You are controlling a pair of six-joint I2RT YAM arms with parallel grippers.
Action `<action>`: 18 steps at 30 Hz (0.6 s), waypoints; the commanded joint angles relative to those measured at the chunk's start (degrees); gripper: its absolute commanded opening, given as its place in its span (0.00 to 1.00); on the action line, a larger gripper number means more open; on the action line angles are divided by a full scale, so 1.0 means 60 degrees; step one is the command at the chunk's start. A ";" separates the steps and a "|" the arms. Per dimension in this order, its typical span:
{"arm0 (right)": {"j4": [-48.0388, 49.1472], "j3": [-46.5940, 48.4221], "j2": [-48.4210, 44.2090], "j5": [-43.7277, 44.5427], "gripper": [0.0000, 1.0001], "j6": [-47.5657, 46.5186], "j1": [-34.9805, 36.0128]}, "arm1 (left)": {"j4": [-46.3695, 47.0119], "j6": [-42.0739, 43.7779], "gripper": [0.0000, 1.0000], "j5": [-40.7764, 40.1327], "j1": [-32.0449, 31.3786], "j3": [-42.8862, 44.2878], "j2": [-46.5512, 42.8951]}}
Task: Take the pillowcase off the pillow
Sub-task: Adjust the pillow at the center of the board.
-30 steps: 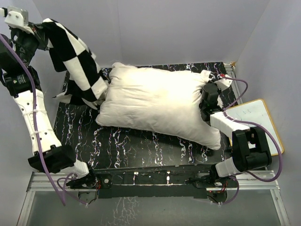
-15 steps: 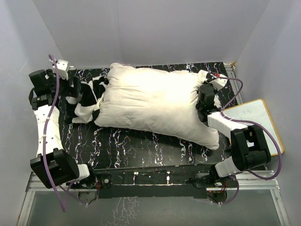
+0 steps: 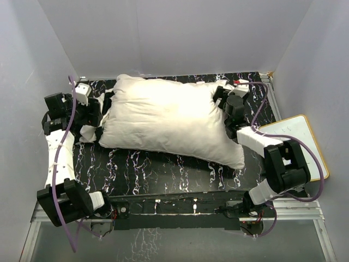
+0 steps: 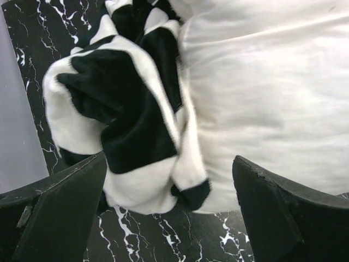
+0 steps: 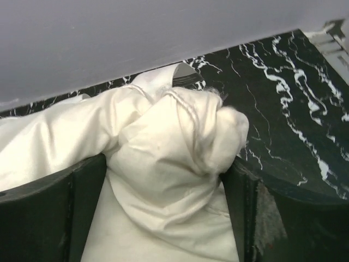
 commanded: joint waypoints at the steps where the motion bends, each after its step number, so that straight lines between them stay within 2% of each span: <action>1: 0.0173 0.0179 -0.0485 -0.2599 0.98 -0.0314 0.0119 | 0.0992 -0.0900 0.97 -0.0369 0.0026 -0.0376 -0.0397; 4: 0.0155 -0.0592 -0.1616 -0.1933 0.98 0.0155 -0.0405 | 0.1739 -0.1177 0.97 -0.0891 0.0025 -0.0787 -0.0508; 7: 0.0165 -0.1556 -0.3099 -0.0341 0.98 0.0635 -0.0979 | 0.2545 -0.1579 0.97 -0.1344 0.0037 -0.1056 -0.0445; 12: -0.1423 -0.1860 -0.4602 0.2096 0.98 0.0743 -0.1787 | 0.2780 -0.2141 0.97 -0.1086 0.0032 -0.0768 0.0141; 18: -0.1427 -0.2722 -0.5158 0.2216 0.98 -0.0040 -0.1868 | 0.3780 -0.2943 0.97 -0.0589 0.0034 -0.1429 0.0481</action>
